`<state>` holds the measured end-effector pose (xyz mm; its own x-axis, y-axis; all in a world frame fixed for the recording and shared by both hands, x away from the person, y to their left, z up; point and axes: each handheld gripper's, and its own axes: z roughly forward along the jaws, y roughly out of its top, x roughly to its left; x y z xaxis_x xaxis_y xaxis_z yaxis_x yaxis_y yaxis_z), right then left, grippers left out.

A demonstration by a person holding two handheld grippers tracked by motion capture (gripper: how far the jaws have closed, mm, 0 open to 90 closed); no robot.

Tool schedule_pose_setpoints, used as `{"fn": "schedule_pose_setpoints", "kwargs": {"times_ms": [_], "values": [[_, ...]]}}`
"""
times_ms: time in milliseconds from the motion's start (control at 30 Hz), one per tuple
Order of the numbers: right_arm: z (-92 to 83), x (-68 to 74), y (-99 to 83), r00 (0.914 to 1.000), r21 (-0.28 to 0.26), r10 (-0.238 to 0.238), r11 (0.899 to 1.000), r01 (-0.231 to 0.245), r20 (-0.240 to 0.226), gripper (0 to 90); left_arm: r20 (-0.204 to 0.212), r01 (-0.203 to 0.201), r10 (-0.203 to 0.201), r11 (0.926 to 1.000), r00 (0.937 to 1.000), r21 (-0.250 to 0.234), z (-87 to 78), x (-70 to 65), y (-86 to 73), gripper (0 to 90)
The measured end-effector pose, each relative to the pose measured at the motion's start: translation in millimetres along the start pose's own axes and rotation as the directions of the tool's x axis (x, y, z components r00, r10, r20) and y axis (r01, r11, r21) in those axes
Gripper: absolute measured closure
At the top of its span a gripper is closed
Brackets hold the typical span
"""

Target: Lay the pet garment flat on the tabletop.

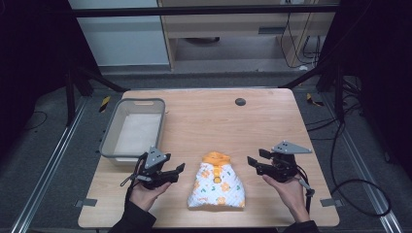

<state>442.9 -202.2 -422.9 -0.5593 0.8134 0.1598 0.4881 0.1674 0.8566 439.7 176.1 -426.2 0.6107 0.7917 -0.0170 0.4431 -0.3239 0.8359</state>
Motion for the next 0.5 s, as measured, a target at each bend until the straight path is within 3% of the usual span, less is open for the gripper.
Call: {"fn": "schedule_pose_setpoints", "kwargs": {"times_ms": [500], "values": [[18.7, 10.4, -10.9, 0.9993, 0.055, -0.021, 0.998, 0.022, -0.032, 42.9, 0.047, -0.016, 0.013, 0.9977, 0.9988, 0.066, 30.2, -13.0, 1.2, 35.3]]}}
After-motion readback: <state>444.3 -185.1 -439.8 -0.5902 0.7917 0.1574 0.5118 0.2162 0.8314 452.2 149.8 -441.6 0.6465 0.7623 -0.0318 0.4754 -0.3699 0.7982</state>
